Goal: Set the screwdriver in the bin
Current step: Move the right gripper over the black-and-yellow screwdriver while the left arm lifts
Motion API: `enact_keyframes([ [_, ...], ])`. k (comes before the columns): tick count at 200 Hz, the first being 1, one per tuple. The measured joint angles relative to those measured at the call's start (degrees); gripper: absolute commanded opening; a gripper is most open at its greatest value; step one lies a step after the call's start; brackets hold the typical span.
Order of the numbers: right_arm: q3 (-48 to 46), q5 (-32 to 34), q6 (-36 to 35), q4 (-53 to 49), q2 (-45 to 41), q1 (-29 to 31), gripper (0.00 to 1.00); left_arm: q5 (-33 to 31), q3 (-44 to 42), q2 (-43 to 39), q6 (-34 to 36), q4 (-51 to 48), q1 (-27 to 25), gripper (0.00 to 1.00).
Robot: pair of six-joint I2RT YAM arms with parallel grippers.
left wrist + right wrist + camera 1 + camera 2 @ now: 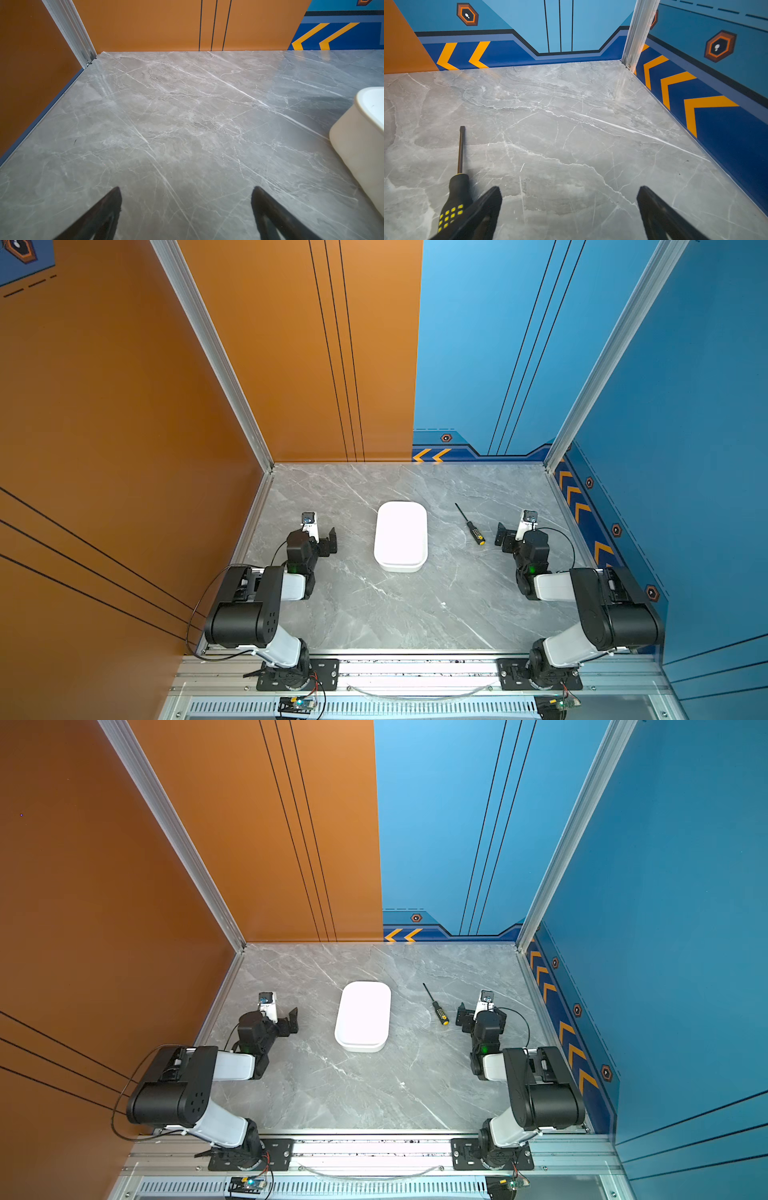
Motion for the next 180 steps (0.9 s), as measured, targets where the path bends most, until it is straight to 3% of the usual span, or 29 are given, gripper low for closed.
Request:
enact_keyframes([
  [104,0.2,-0.9,0.0,-1.2,0.0,0.0,1.0,-2.3,0.0,-1.3,0.0,-1.0,-0.5,0.98],
  [180,11.1,-3.6,0.1,-24.5,-10.5,0.4,1.0,2.3,12.4,-9.6,1.6,-21.9,-1.6,0.98],
])
